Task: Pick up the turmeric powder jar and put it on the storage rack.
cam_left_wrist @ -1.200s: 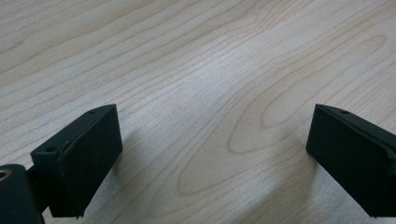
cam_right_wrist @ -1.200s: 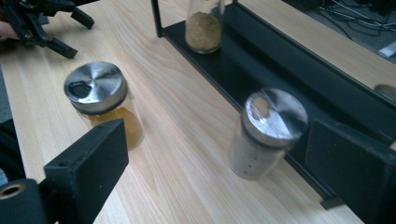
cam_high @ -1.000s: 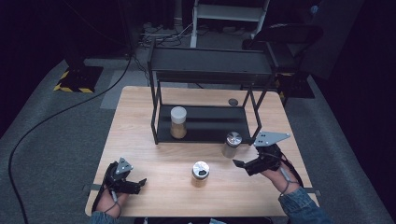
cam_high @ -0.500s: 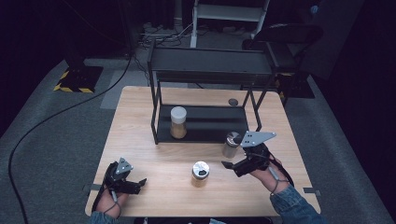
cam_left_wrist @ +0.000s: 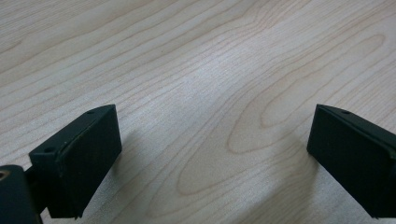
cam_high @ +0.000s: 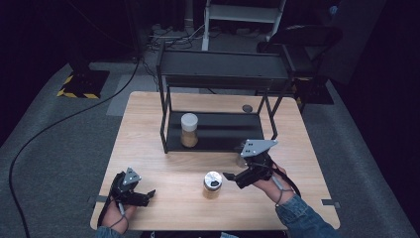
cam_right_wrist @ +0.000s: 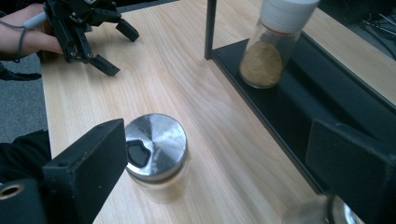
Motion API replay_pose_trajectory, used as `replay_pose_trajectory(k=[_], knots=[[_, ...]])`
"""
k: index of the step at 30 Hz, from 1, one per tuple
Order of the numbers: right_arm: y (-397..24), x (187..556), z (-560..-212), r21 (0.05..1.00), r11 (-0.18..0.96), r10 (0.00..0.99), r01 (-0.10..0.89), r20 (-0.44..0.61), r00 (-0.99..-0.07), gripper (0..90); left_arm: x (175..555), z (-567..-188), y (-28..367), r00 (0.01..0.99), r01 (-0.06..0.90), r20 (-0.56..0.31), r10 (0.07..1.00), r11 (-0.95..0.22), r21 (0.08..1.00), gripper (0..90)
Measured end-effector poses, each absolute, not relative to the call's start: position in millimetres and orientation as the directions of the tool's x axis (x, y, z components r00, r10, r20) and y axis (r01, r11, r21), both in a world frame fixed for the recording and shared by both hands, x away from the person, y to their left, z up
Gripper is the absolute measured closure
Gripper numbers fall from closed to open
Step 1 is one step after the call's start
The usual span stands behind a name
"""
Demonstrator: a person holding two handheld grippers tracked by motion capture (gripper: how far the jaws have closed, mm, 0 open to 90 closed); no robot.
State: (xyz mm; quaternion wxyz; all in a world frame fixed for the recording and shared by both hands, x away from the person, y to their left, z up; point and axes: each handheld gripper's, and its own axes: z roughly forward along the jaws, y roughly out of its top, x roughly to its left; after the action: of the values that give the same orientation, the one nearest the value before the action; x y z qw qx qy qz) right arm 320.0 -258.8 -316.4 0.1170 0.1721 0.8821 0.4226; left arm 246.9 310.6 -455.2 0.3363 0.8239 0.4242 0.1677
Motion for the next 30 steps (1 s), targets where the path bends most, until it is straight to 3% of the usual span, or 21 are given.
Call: replay_pose_trajectory(k=[30], knots=[[-204.8,333.6,-344.5,0.734,0.652,0.321,0.190,-0.040,-0.946,5.4,246.8,-455.2,310.5,0.584,0.586,-0.009,0.812,-0.414,0.696,2.7]])
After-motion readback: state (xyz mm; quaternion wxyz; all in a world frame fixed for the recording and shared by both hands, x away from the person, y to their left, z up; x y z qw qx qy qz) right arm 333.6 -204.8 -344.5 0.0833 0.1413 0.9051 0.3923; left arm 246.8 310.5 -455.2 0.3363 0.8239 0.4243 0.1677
